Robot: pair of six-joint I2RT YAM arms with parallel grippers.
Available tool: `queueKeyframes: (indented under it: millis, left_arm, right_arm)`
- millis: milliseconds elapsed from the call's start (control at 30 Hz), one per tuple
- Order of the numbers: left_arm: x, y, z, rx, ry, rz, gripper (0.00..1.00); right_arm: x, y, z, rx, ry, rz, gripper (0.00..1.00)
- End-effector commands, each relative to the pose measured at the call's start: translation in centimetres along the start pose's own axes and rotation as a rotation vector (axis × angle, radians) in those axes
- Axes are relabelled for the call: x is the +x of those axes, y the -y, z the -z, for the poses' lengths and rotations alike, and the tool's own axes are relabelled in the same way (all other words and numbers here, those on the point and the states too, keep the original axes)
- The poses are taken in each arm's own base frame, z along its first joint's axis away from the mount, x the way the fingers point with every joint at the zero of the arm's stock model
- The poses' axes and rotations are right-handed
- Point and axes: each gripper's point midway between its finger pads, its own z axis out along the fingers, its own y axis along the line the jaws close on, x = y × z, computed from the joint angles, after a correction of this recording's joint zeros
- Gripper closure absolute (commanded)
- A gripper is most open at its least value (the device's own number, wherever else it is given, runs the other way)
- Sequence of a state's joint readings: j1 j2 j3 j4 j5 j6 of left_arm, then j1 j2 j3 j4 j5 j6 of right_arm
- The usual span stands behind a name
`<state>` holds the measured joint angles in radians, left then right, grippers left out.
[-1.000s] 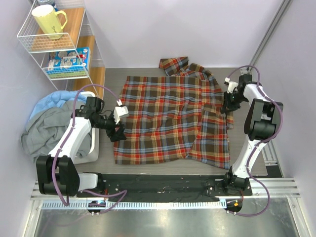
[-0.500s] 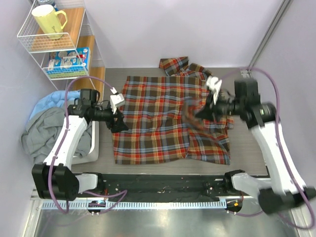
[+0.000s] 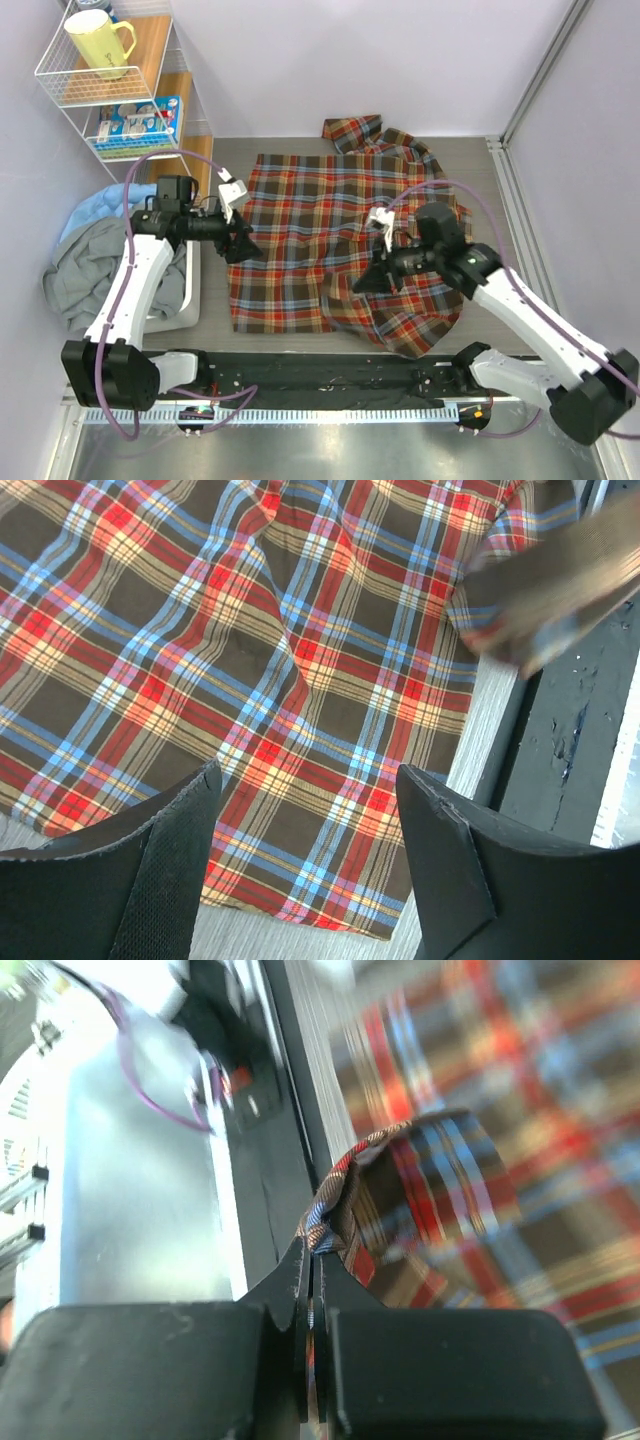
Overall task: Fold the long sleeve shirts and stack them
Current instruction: Flatten the shirt out
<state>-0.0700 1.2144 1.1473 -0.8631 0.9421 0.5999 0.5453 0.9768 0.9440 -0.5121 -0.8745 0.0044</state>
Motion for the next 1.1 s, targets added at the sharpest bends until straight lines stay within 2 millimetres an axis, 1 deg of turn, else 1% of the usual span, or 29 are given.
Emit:
queueKeyframes:
  millis: [0,33,67,100,133,167,200,233,267,300,333,367,400,433,467,500,567,600,633,667,700,767,800,867,900,967,1000,1033,1067]
  left_arm:
    - [0.7,-0.8,-0.7,-0.007,-0.008,0.012,0.3]
    - [1.1,-1.0,-0.9,-0.006,-0.018,0.015,0.3]
    - [1.8,-1.5,-1.0,-0.022,-0.043,0.02,0.31]
    - [2.3,-1.8,-1.2,-0.034,-0.065,0.025,0.32]
    - [3.1,-2.2,-1.8,-0.038,-0.106,0.032,0.35]
    - [4.2,-3.1,-1.9,-0.083,-0.168,0.033,0.35]
    - [4.9,-3.6,-2.2,-0.096,-0.21,0.023,0.35]
    - [5.7,-3.7,-3.1,-0.088,-0.258,0.011,0.35]
    - [6.6,-4.7,-3.3,-0.126,-0.312,-0.001,0.35]
    - [7.1,-5.1,-3.8,-0.131,-0.341,-0.006,0.35]
    - [6.7,-5.3,-4.6,-0.132,-0.356,-0.021,0.35]
    - [7.7,-6.1,-5.6,-0.131,-0.395,0.006,0.35]
    - [7.8,-6.5,-6.3,-0.145,-0.419,0.009,0.35]
    - [8.2,-7.0,-6.9,-0.153,-0.446,0.018,0.37]
    - [8.3,-8.2,-7.9,-0.167,-0.471,0.034,0.38]
    - [8.8,-9.0,-8.5,-0.196,-0.513,0.035,0.39]
    - [8.5,-10.3,-9.4,-0.234,-0.541,0.064,0.43]
    - [10.0,-10.7,-10.2,-0.224,-0.588,0.097,0.44]
    - [10.7,-11.0,-10.2,-0.235,-0.619,0.118,0.45]
    - [11.3,-11.3,-10.4,-0.243,-0.641,0.128,0.45]
    - [12.4,-11.3,-10.6,-0.238,-0.673,0.14,0.45]
    - [13.7,-11.1,-10.1,-0.244,-0.724,0.155,0.46]
    - [14.8,-10.4,-9.8,-0.231,-0.751,0.169,0.46]
    - [16.0,-9.3,-9.1,-0.214,-0.792,0.179,0.46]
    - [17.2,-8.2,-8.8,-0.188,-0.825,0.185,0.47]
    - [17.8,-6.7,-7.8,-0.17,-0.862,0.173,0.48]
    - [18.3,-5.7,-7.8,-0.154,-0.891,0.154,0.5]
    - [19.0,-4.5,-7.2,-0.141,-0.921,0.145,0.5]
    - [19.6,-3.8,-6.8,-0.137,-0.955,0.133,0.5]
  right_arm:
    - [3.2,4.0,-3.0,0.056,-0.081,-0.07,0.95]
    - [3.5,4.7,-3.4,0.068,-0.101,-0.093,0.87]
    - [2.7,5.4,-3.6,0.077,-0.113,-0.035,0.62]
    - [3.0,7.1,-4.1,0.12,-0.159,-0.04,0.5]
    - [3.9,7.7,-3.5,0.146,-0.229,-0.077,0.42]
    - [1.6,8.7,-2.8,0.188,-0.223,-0.034,0.36]
    - [1.4,10.0,-1.9,0.22,-0.251,0.009,0.36]
    - [1.4,12.3,0.1,0.27,-0.266,-0.066,0.36]
    - [1.3,13.4,1.2,0.29,-0.256,-0.087,0.36]
    - [1.6,14.7,2.3,0.321,-0.265,-0.091,0.36]
    - [2.4,17.1,4.5,0.399,-0.272,-0.139,0.36]
    - [3.3,18.3,5.4,0.444,-0.298,-0.151,0.37]
    - [4.1,19.7,6.6,0.495,-0.324,-0.141,0.38]
    - [5.8,22.0,7.8,0.583,-0.371,-0.168,0.41]
    - [6.7,23.7,9.4,0.656,-0.383,-0.198,0.43]
    - [7.5,24.9,10.2,0.688,-0.4,-0.208,0.45]
    - [10.3,27.9,12.2,0.787,-0.471,-0.266,0.5]
    - [11.1,28.8,12.7,0.81,-0.49,-0.282,0.51]
    - [11.8,29.6,13.0,0.827,-0.511,-0.285,0.52]
    - [13.8,30.7,14.2,0.864,-0.563,-0.329,0.53]
    - [14.8,31.3,15.3,0.886,-0.585,-0.35,0.53]
    - [16.7,32.1,16.6,0.917,-0.645,-0.371,0.55]
    - [17.9,32.4,17.4,0.925,-0.673,-0.397,0.55]
    - [19.5,32.3,18.4,0.931,-0.721,-0.412,0.55]
    - [20.1,32.0,18.8,0.931,-0.738,-0.423,0.55]
    - [21.2,31.0,19.2,0.91,-0.777,-0.421,0.56]
    - [21.2,30.2,19.3,0.899,-0.784,-0.42,0.56]
    - [21.9,29.2,19.1,0.871,-0.802,-0.427,0.56]
    - [21.9,28.5,19.1,0.847,-0.812,-0.411,0.56]
